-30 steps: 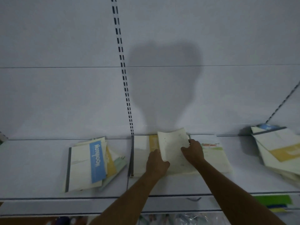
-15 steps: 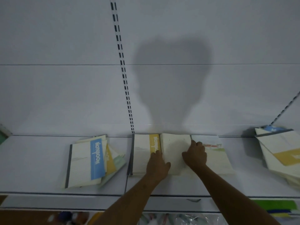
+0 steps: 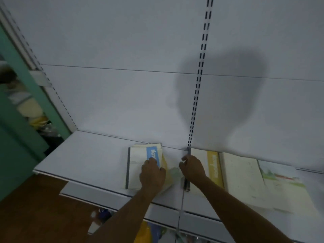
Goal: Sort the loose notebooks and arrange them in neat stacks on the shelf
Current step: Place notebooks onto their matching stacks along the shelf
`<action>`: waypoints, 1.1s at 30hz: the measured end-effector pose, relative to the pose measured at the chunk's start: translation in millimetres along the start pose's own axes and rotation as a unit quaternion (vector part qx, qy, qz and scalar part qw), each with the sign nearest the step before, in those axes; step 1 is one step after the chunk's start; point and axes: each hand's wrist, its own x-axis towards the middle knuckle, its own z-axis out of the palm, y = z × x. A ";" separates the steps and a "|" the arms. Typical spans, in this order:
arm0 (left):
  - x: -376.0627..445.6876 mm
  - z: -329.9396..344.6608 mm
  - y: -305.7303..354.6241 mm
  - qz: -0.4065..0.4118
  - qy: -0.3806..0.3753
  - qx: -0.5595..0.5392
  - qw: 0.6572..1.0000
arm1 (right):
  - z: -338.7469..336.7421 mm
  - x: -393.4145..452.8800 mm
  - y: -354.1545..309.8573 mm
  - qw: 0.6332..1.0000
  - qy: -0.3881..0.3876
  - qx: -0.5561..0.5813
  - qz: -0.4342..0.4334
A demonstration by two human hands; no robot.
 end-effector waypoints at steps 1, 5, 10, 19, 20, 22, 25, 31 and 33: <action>4.8 -7.2 -10.8 -0.011 0.007 0.028 1.000 | 11.8 0.9 -11.1 1.000 -0.015 -0.005 -0.002; 14.7 -27.4 -50.9 -0.063 0.008 0.118 0.991 | 50.0 2.3 -44.5 0.996 -0.078 -0.053 0.000; 20.8 -42.5 -91.0 -0.102 -0.017 0.057 0.993 | 85.3 -5.5 -65.3 0.993 -0.085 -0.071 0.044; 26.5 -56.2 -117.2 -0.069 -0.034 -0.137 0.988 | 97.1 -8.9 -74.4 0.997 -0.006 -0.046 0.059; 26.4 -56.8 -116.4 -0.060 -0.023 -0.161 0.985 | 97.0 -9.6 -75.0 0.998 0.005 -0.032 0.053; 26.1 -57.7 -110.7 -0.042 -0.006 -0.199 0.979 | 95.1 -9.3 -76.1 0.999 0.004 -0.009 0.049; 23.4 -53.9 -91.3 -0.025 -0.008 -0.254 0.967 | 84.6 -6.8 -73.3 0.996 -0.006 0.065 0.065; 13.8 -28.8 -35.2 0.002 -0.010 -0.295 0.955 | 34.0 -1.8 -40.5 0.989 0.074 0.117 0.043; 8.0 -15.8 -14.3 0.015 -0.033 -0.283 0.959 | 15.1 -2.1 -21.7 0.987 0.099 0.115 0.058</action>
